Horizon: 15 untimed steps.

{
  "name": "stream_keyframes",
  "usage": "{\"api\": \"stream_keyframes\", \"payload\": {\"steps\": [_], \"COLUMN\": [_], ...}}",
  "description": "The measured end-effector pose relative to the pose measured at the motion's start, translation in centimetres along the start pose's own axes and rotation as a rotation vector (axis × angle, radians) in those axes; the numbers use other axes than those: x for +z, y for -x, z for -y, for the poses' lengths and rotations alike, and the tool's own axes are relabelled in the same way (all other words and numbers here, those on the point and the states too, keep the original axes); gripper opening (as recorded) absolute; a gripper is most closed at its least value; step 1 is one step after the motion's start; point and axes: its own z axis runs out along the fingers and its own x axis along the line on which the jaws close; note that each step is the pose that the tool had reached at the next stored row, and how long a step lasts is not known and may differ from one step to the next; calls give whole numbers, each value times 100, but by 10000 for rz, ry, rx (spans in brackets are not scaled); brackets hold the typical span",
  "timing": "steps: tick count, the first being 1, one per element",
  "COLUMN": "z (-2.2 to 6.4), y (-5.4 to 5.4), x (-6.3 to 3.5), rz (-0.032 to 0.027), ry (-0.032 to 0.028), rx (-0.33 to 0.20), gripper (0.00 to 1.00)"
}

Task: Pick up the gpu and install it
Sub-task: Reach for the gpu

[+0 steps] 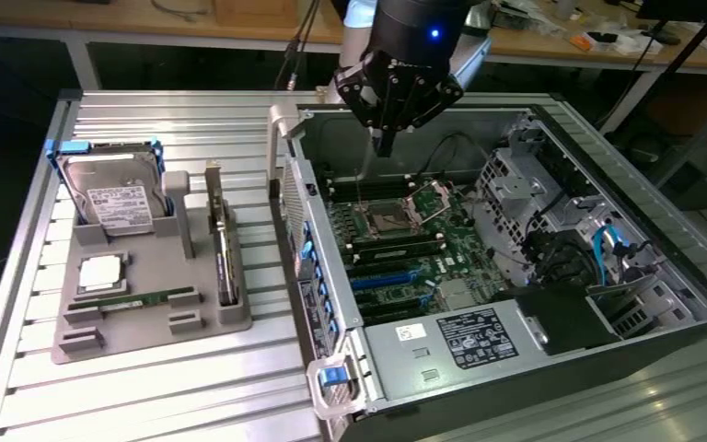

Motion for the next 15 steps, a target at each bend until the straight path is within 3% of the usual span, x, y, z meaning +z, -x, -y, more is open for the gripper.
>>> {"api": "stream_keyframes", "payload": {"steps": [15], "z": [26], "y": [-341], "x": [7], "rz": [1], "ry": [0], "rx": [0], "gripper": [11]}}
